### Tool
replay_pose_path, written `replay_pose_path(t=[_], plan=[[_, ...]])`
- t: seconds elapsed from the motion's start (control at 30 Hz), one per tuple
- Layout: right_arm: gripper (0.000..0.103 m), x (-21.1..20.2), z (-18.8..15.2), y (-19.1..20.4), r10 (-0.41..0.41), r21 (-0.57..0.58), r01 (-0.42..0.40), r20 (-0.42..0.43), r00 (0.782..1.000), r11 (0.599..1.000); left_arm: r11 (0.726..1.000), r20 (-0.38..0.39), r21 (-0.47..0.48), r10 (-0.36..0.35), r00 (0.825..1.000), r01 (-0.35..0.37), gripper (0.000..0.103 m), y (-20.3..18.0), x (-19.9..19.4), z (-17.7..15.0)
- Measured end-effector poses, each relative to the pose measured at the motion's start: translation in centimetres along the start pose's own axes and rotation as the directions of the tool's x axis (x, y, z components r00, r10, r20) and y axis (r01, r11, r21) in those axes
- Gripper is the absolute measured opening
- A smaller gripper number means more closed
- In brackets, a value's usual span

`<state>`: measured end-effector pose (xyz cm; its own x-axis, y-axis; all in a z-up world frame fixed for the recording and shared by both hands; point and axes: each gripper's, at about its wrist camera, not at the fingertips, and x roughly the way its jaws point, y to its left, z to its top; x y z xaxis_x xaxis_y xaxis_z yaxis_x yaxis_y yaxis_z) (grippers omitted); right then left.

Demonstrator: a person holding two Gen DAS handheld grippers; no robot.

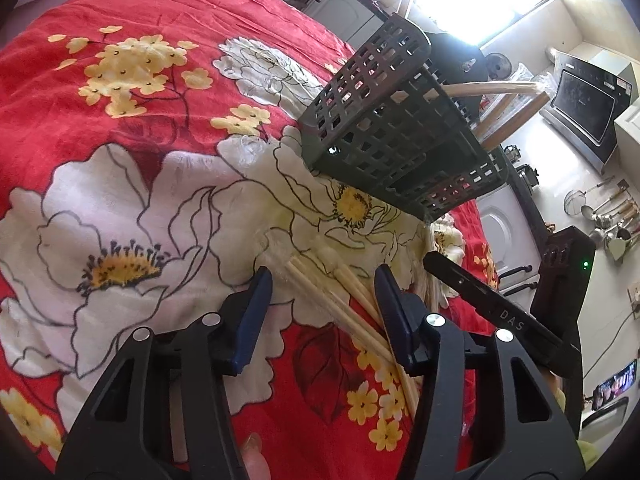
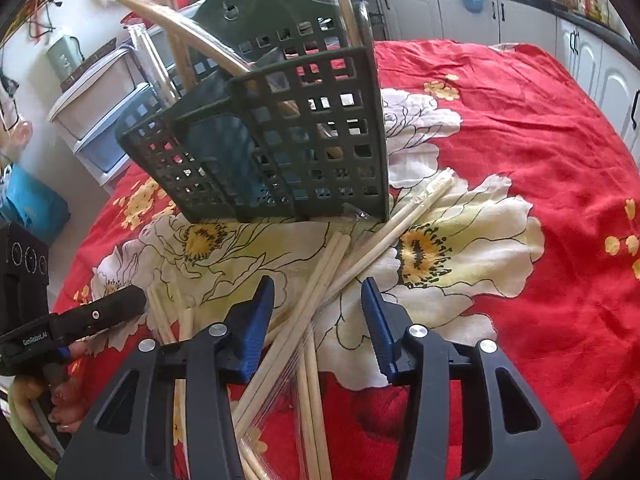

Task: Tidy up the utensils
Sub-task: 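Lower both grippers toward the chopstick pile beside the green caddy, then close the right gripper on a wrapped chopstick while the left gripper grasps another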

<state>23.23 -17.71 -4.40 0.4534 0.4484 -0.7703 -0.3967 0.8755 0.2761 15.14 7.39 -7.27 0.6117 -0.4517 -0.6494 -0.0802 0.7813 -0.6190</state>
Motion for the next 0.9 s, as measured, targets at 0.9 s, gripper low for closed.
replay_pose_path(t=[0.9], plan=[[0.007,-1.7,-0.3,-2.1,0.057,0.127,-0.061,0.035,0.998,0.990,0.996,-0.003,-0.075,-0.042,0.999,0.042,0.009,2.4,0.8,1.0]])
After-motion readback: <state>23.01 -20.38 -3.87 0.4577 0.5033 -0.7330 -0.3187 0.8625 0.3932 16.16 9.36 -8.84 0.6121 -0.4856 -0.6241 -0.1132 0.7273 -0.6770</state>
